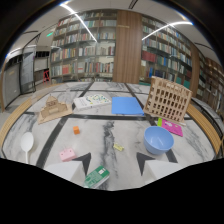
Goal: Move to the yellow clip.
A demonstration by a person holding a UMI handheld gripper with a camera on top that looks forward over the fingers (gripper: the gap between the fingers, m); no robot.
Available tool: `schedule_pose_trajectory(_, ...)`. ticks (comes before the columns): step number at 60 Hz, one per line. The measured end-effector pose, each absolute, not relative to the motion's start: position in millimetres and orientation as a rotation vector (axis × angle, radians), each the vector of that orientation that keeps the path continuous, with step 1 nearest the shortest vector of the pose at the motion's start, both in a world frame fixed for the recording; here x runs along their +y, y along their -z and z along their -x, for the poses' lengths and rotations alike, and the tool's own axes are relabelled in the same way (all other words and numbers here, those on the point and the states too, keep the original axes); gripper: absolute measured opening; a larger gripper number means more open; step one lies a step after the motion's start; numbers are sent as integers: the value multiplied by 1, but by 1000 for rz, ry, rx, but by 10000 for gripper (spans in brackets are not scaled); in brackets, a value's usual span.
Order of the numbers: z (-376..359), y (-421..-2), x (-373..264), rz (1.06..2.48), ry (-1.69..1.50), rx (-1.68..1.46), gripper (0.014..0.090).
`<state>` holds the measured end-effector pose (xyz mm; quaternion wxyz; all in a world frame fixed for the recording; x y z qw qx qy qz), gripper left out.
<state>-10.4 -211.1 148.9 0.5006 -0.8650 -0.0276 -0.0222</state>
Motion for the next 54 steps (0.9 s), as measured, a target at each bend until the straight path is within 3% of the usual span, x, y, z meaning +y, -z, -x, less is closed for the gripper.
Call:
schedule_pose_trajectory(23, -10, -74, -125, 2192, 47, -67, 858)
schedule_pose_trajectory(54, -18, -23, -100, 2258, 45, -82, 859)
